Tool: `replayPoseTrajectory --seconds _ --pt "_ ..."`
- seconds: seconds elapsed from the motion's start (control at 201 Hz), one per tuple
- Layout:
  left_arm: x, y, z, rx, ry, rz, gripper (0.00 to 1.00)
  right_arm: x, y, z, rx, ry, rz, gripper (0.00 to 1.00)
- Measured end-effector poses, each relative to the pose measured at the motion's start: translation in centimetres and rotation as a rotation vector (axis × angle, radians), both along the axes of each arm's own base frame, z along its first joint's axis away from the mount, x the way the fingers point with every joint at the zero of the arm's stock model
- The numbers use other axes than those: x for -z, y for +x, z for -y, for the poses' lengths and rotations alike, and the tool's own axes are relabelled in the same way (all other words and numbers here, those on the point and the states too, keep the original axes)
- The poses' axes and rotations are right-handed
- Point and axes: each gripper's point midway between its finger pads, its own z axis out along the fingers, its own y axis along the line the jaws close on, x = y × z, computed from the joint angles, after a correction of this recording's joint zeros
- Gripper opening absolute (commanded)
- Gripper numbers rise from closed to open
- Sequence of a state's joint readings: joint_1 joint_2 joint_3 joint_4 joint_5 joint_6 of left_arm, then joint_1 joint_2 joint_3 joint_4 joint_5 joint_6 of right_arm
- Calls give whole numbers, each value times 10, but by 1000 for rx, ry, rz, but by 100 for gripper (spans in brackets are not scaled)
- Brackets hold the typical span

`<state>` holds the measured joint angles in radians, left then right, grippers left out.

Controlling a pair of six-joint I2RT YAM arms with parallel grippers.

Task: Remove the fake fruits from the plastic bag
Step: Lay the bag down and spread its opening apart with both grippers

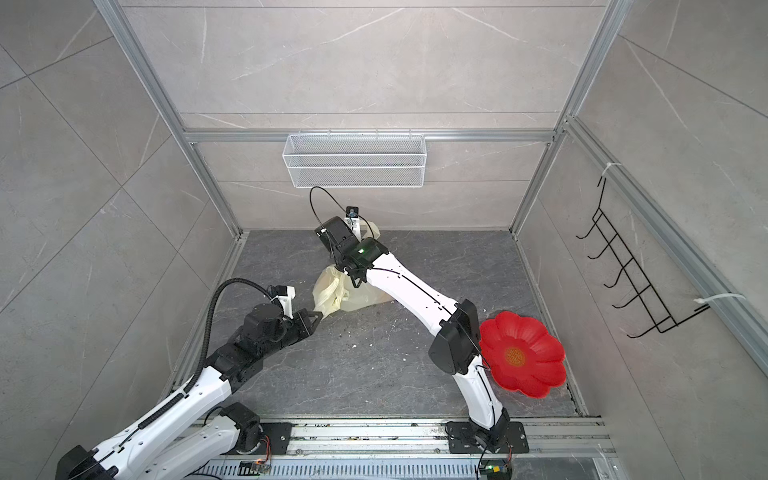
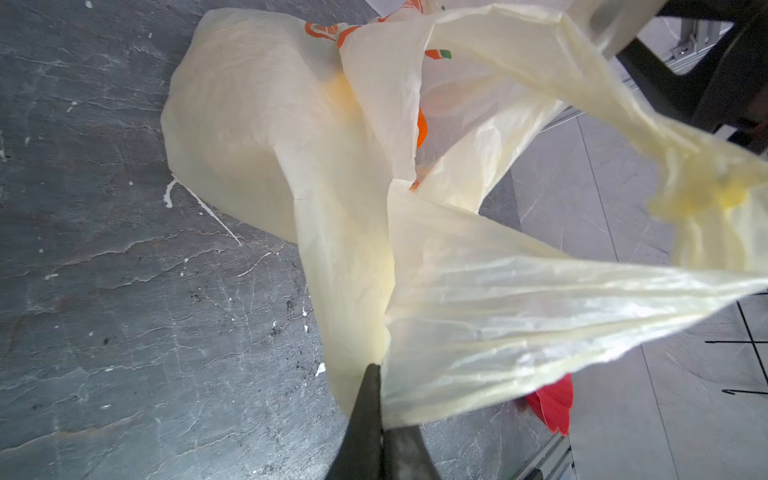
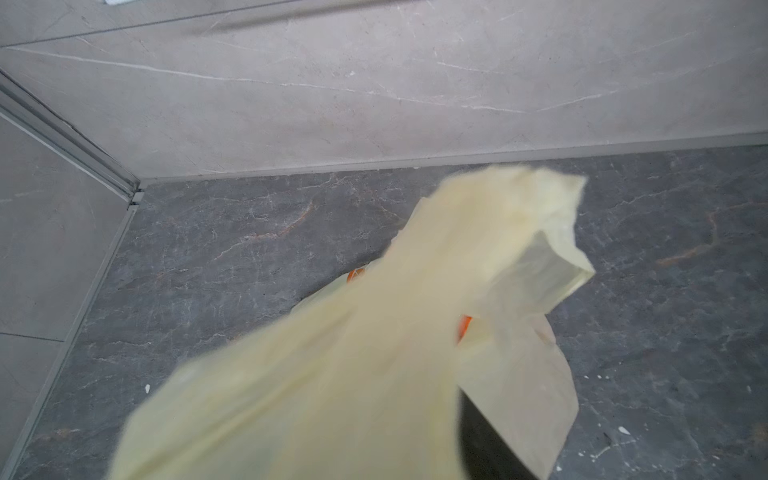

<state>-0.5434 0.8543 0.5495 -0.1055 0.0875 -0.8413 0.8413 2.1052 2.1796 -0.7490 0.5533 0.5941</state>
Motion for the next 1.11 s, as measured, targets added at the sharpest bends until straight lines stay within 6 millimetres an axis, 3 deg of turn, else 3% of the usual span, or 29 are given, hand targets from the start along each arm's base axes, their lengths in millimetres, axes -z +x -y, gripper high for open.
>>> replayPoseTrajectory --seconds 0.065,0.189,0.368,0.453,0.722,0.871,1.035,1.11 --pt "2 0 -2 -8 16 -9 0 5 -8 9 -7 -10 -5 28" --pt "-10 4 -6 -25 28 5 0 8 -30 32 -33 41 -19 16" --pt "-48 23 -23 -97 -11 77 0 -16 -53 83 -47 200 24 13" --pt "-57 29 -28 -120 -44 96 0 -25 -66 91 -79 280 55 12" --pt "-79 21 -26 -107 -146 164 0 8 -112 103 -170 451 17 13" --pt "-62 17 -32 -125 -130 142 0 29 -126 116 -158 497 13 12" --pt "-17 19 -40 -158 -44 -10 0 78 -132 125 -114 503 -46 11" --pt "-5 15 -43 -164 -19 -52 5 96 -135 124 -113 510 -66 10"
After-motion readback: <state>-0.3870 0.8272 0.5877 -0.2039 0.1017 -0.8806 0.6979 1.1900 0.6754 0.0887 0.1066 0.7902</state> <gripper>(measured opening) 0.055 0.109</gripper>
